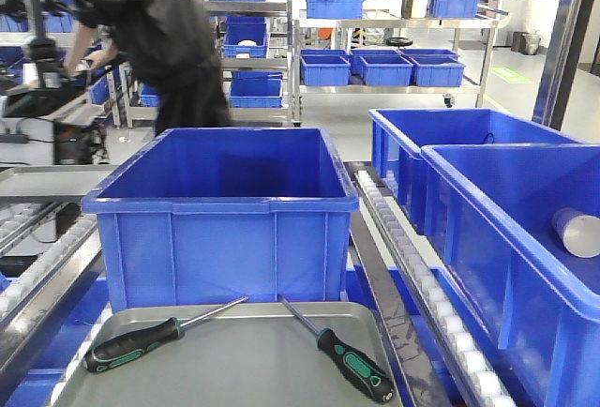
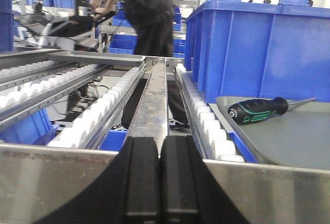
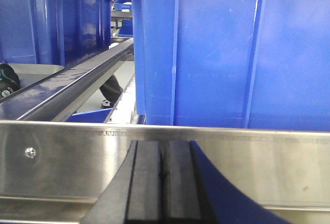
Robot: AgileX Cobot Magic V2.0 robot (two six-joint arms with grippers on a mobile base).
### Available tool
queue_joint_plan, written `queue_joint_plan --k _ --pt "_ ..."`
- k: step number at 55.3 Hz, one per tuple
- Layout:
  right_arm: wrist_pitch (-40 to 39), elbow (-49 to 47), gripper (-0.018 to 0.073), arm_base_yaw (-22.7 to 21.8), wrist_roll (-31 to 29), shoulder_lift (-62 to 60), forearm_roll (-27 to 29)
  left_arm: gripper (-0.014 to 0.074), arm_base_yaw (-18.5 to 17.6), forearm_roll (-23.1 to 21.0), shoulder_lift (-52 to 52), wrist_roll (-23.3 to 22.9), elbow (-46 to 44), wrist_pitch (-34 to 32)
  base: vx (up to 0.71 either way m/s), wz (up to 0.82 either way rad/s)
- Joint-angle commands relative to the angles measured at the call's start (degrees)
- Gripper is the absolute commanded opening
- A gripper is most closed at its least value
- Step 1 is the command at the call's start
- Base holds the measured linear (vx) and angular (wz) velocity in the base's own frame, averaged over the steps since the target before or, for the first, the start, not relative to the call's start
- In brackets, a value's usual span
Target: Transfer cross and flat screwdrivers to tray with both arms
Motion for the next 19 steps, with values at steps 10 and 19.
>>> queue_joint_plan --k 10,19 --pt "-5.1 0.4 -0.0011 0.2 0.0 -0.4 -0.8 -0.0006 0.0 0.0 0.0 -0.5 -1.5 -4.6 0.0 0.0" --pt "-5.1 0.4 -0.0011 0.2 0.0 -0.4 -0.8 -0.0006 0.0 0.0 0.0 -0.5 -1.5 -4.6 0.0 0.0"
